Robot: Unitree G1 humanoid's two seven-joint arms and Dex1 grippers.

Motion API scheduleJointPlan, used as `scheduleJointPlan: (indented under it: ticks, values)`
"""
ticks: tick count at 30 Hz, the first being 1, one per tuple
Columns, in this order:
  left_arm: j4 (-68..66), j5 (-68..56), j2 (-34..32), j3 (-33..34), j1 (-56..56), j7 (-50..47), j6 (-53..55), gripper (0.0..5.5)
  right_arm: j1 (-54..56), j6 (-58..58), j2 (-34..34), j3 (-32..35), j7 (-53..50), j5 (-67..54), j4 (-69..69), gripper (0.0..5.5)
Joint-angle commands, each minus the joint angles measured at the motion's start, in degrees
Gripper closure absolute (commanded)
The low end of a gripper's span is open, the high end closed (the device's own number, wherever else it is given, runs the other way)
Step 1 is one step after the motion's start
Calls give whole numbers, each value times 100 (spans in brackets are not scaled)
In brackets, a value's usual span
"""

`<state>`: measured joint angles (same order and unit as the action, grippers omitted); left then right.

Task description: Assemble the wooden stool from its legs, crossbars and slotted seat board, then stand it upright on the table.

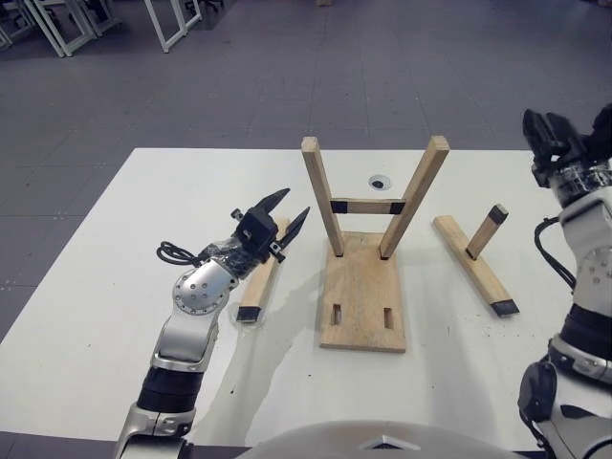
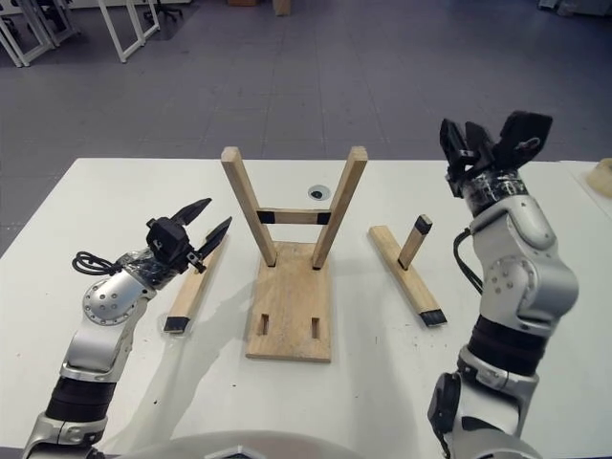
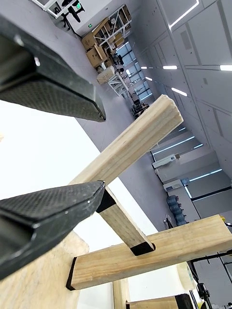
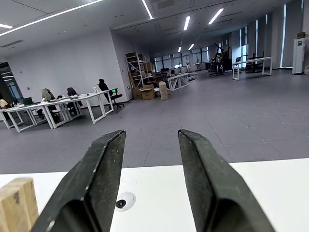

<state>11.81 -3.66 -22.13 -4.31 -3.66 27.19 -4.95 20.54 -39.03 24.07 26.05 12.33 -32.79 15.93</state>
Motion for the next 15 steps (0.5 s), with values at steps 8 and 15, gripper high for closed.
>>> scheduleJointPlan:
  ticks: [8,15]
  values:
    - [110,81,56,6,261,-138,52,326,-3258,810,355,-248,1833,455,-337,224]
    - [19,34,67,-14,235,-75,28,326,-3203,1315,660,-1065,1806,1552,-905,190]
